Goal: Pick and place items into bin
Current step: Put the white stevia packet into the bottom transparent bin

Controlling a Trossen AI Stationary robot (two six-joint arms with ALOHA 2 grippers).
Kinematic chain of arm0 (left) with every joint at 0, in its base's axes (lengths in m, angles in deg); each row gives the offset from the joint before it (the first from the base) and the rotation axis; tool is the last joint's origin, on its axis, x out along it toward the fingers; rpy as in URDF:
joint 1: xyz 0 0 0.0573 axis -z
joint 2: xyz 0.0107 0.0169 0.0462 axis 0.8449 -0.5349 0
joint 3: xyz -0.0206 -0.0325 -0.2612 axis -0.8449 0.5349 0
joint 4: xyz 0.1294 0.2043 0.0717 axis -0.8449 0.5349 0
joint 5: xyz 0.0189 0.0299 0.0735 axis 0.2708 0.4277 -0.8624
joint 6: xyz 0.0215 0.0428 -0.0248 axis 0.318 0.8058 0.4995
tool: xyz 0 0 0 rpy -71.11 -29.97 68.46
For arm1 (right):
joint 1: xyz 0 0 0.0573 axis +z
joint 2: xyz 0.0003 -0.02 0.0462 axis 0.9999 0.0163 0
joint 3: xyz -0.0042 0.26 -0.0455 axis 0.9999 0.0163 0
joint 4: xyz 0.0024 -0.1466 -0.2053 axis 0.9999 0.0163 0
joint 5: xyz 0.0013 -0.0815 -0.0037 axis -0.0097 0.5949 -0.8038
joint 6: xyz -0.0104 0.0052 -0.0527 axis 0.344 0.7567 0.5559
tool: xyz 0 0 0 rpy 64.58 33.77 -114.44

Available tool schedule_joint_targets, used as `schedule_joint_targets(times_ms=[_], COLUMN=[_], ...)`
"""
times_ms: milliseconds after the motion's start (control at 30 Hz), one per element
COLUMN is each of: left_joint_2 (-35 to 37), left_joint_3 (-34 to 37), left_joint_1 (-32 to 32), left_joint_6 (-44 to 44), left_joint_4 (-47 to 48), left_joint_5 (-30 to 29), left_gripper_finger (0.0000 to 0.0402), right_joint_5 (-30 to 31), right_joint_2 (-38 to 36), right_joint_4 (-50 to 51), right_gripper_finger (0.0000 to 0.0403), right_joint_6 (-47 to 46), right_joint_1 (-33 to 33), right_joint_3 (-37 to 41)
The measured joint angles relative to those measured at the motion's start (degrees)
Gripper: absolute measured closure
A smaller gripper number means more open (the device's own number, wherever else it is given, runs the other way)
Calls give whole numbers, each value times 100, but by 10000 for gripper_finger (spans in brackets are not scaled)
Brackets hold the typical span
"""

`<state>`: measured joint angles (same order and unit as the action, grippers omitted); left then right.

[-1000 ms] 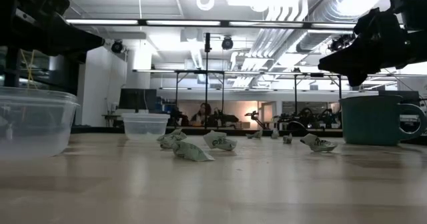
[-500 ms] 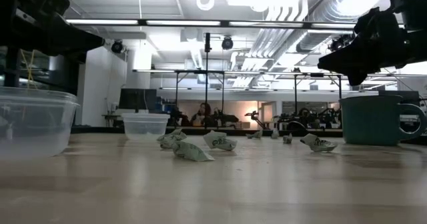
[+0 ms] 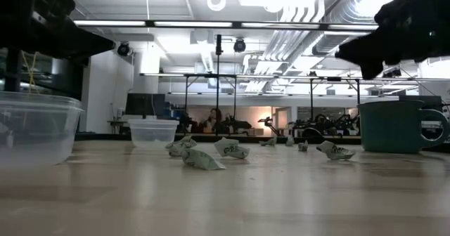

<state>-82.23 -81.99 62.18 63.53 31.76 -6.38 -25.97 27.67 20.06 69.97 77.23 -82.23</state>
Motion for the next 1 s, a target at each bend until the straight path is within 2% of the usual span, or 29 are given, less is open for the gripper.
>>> schedule_joint_targets(times_ms=[233,367,667,800,900,1000], left_joint_2=[0,0,-2,-2,-1,0], left_joint_3=[0,0,0,0,0,0], left_joint_1=[0,0,0,0,0,0], left_joint_6=[-576,-590,-586,-532,-369,-137], left_joint_4=[5,2,-81,-208,-495,-590], left_joint_5=[-175,-166,-9,-249,-550,-562], left_gripper_finger=[346,346,346,346,346,346], right_joint_5=[-109,27,126,852,1605,1700], right_joint_2=[1001,1527,2112,2233,2358,2465], right_joint_4=[42,33,11,-504,-1155,-1430], right_gripper_finger=[184,154,148,148,148,148], right_joint_6=[724,1140,1496,2015,1922,1537], right_joint_1=[232,360,479,472,470,471], right_joint_3=[-518,-811,-1167,-1236,-1238,-1241])
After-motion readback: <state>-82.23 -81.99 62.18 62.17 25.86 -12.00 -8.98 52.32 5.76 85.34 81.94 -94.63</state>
